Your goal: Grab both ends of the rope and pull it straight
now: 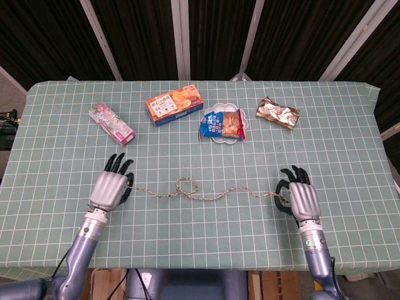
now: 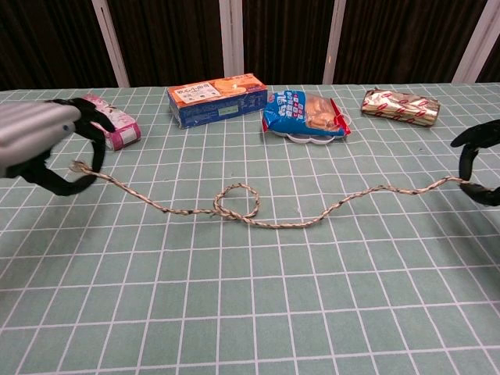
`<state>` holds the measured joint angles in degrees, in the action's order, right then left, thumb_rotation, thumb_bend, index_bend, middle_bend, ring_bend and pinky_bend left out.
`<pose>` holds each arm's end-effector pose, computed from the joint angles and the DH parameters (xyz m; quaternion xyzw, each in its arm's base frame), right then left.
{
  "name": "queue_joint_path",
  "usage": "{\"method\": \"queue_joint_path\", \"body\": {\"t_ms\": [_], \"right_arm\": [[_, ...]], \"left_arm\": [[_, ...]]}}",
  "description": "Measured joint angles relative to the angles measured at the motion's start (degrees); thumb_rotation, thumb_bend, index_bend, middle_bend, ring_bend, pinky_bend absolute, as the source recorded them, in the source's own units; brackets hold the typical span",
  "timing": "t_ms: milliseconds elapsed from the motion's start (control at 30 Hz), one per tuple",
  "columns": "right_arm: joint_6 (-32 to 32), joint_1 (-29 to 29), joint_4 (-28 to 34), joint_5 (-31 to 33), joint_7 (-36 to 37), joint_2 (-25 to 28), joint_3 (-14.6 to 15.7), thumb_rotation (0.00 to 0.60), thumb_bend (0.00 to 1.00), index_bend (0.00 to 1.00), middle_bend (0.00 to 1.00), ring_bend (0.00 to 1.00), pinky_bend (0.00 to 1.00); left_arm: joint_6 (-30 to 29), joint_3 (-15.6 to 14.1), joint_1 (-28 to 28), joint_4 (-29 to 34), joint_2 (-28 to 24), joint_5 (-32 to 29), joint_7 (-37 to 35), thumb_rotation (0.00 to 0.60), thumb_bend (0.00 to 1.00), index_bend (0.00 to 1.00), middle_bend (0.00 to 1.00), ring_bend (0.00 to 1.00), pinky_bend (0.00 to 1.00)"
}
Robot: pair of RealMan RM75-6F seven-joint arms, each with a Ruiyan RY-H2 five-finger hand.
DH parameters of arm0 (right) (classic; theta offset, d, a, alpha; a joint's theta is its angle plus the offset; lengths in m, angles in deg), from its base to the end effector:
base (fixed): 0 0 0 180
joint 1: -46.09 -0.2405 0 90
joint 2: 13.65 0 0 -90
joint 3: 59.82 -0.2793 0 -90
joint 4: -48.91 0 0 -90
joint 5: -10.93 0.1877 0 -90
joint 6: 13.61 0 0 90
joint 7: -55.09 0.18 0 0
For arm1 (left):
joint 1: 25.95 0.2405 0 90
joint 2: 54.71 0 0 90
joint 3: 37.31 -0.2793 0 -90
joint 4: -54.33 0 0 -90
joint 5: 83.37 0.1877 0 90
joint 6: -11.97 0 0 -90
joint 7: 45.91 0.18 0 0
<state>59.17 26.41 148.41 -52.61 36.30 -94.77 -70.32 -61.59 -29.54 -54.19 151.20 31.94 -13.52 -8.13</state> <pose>-0.2585 -0.3016 0.0737 0.5774 -0.4868 0.3866 0.5293 -0.1922 0.3230 0.0391 -0.7010 -0.3126 -0.3603 0.5301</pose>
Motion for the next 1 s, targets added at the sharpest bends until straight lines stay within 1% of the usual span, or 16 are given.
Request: {"method": "queue_joint_path", "body": {"t_ms": [167, 267, 400, 533, 667, 1000], "right_arm": [[0.27, 1.72, -0.28, 0.18, 2.53, 3.90, 0.25, 0.600, 0.43, 0.64, 0.21, 0.00, 0.00], [0.32, 2.58, -0.99, 0.52, 3.93, 4.97, 0.47, 0.600, 0.43, 0.64, 0.21, 0.00, 0.00], [0.07, 3.25, -2.10, 0.79, 5.70, 6.08, 0.61, 0.600, 0.43, 0.64, 0.21, 0.00, 0.00], [-0.60, 3.55, -3.64, 0.80, 6.32, 6.48, 1.07, 0.600, 0.43, 0.64, 0.21, 0.00, 0.00], [-1.12, 3.54, -5.19, 0.99, 6.07, 6.17, 1.41, 0.600, 0.43, 0.64, 0.21, 0.00, 0.00], [-2.61, 3.25, -9.26, 2.43, 5.07, 4.74, 1.74, 0.600, 0.43, 0.64, 0.21, 0.00, 0.00]], "left_arm": [[-2.17, -0.31, 3.26, 2.76, -7.94, 0.75, -5.78, 0.600, 0.55, 0.61, 0.17, 0.00, 0.00], [-3.21, -0.89, 5.26, 3.28, -11.05, 1.05, -8.93, 0.600, 0.55, 0.61, 0.17, 0.00, 0.00], [-3.70, -2.06, 7.27, 2.36, -13.42, 1.31, -12.73, 0.600, 0.55, 0.61, 0.17, 0.00, 0.00], [-3.37, -3.35, 8.60, -0.25, -14.03, 1.56, -15.31, 0.600, 0.55, 0.61, 0.17, 0.00, 0.00], [-2.85, -4.36, 9.38, -2.59, -13.33, 2.02, -16.55, 0.600, 0.55, 0.61, 0.17, 0.00, 0.00], [-1.76, -5.16, 10.19, -7.04, -10.21, 2.02, -17.28, 0.600, 0.55, 0.61, 0.17, 0.00, 0.00]]}}
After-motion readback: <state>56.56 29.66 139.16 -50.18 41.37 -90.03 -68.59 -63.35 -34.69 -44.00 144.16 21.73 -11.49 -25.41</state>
